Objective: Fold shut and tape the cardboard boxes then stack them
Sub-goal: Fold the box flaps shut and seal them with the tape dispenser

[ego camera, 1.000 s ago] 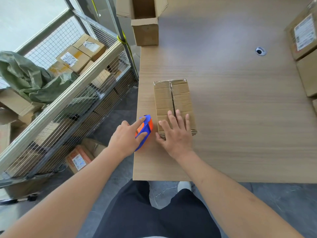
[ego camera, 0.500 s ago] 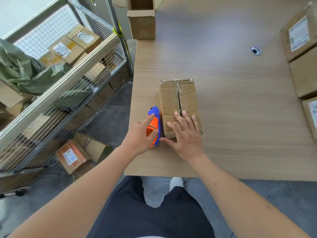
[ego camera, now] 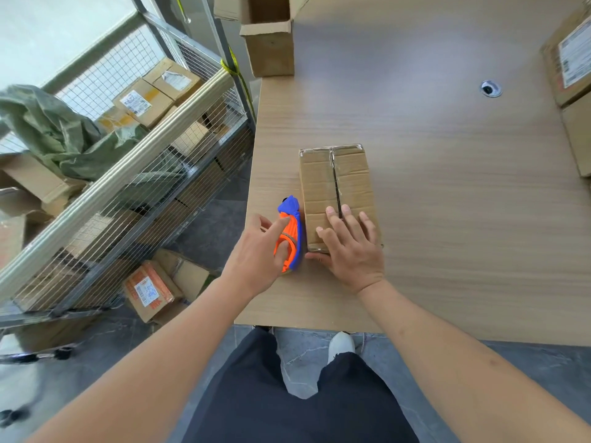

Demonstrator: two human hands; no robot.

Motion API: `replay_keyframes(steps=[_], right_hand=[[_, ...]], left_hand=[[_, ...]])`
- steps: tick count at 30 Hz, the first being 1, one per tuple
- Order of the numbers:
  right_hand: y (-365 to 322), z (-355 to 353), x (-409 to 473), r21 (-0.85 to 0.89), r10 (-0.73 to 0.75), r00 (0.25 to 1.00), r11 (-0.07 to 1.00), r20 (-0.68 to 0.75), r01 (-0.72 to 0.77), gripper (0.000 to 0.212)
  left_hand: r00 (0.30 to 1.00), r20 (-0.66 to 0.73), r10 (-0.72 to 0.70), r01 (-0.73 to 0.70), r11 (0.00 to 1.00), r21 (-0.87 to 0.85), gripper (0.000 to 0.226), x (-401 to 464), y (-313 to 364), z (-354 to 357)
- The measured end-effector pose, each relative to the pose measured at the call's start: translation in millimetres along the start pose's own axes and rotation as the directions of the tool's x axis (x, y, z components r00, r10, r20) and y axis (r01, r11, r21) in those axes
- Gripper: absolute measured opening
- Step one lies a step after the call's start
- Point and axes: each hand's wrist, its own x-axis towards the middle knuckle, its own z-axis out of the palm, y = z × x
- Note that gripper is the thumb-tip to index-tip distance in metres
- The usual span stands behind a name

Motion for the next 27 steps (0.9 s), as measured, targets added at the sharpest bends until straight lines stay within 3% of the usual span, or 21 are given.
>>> replay_keyframes(steps=[6,9,11,14,18,22,25,27], right_hand=[[10,-21,0,0.144,0.019,0.977,0.988,0.213,-0.05,0.061],[18,-38,6,0.343,-0.009,0.909,0.928,0.417,-0.148,0.061],[31,-49,7,0.461,-0.051,0.875,0.864,0.481,-0.203,0.058],[48,-64,2,0.497,-0.021,0.922,0.847,0.387,-0.19,0.032],[53,-63,2,0.476,-0.008,0.969,0.872,0.246,-0.113,0.005],[49,-62,1,0.465,0.021,0.984,0.88,0.177,-0.103,0.01],[52,-65,0,0.492,0.01,0.979,0.863,0.202,-0.11,0.005],[61,-69,0,0.531,-0.028,0.969,0.84,0.247,-0.112,0.017]], left_hand=[[0.987,-0.012,0.162,-0.162,0.986,0.033,0.041,1,22,0],[0.956,0.01,0.293,-0.293,0.955,0.044,0.036,7,32,10],[0.952,0.034,0.305,-0.305,0.952,-0.009,0.035,12,40,19],[0.97,0.028,0.243,-0.239,0.966,-0.094,0.043,16,45,30],[0.974,-0.001,0.225,-0.225,0.974,-0.025,0.049,11,48,38],[0.959,-0.045,0.279,-0.277,0.96,0.041,0.043,10,54,41],[0.948,-0.045,0.316,-0.313,0.948,0.055,0.042,9,54,40],[0.946,-0.037,0.322,-0.319,0.946,0.055,0.044,9,54,40]])
